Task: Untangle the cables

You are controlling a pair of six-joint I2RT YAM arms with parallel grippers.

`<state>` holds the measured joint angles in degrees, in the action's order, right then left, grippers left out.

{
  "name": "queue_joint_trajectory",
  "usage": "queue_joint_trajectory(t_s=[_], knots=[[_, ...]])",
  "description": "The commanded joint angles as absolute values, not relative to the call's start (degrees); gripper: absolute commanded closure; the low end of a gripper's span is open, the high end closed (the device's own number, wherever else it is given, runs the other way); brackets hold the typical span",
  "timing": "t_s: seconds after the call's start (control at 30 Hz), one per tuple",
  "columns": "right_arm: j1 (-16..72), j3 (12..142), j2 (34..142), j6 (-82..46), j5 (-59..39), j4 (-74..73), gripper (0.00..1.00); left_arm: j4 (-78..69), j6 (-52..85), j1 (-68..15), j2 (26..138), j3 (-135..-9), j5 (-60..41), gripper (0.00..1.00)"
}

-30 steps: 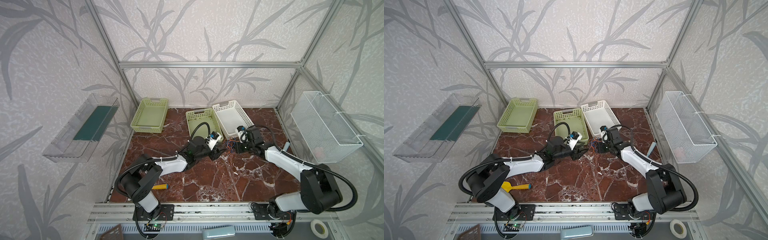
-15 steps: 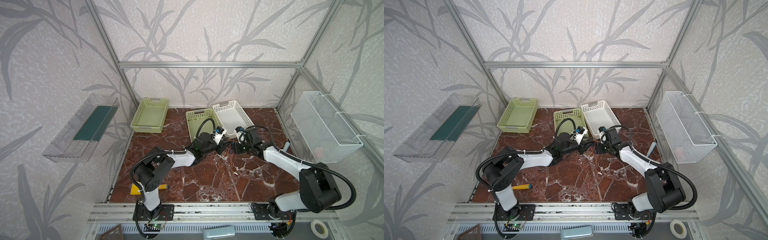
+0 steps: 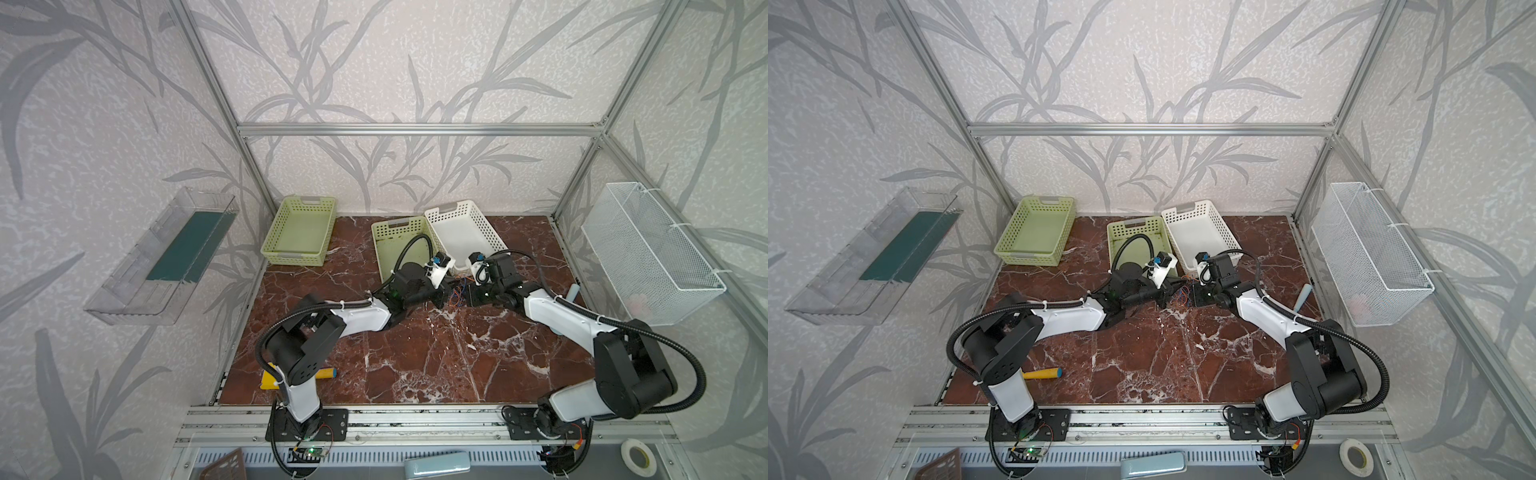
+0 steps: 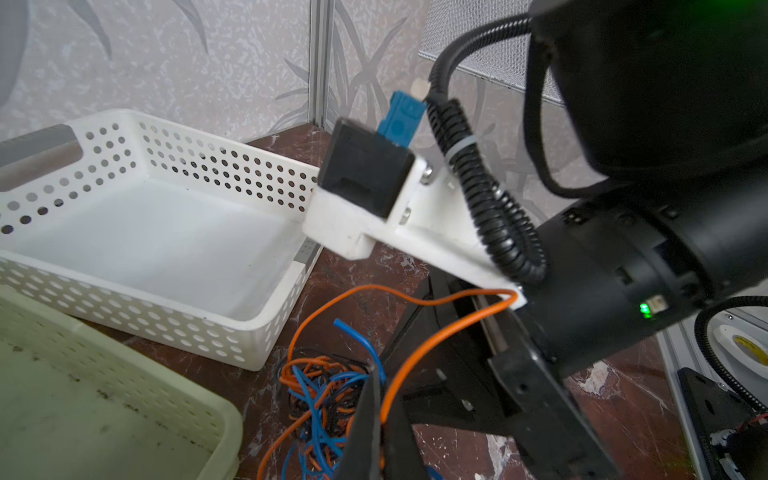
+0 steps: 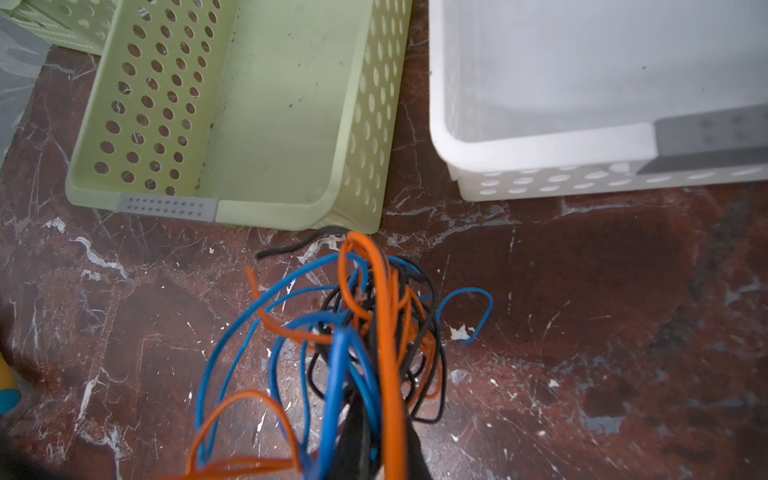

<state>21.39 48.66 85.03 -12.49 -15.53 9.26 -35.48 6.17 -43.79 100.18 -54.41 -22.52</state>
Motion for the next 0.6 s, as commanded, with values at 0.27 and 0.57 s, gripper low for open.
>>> queue_joint_trajectory(t_s=[0.27,0.57], knots=[[19.0,45.2,85.9,-12.6,-11.3,7.5,1.0,-22.9,1.2,-41.4,81.7,-53.9,-17.7,1.0],[17.6,44.0,85.3,-12.0,-13.8,5.6,0.97,-21.8,2.9,-39.6,77.5,-51.3,-18.8,1.0]])
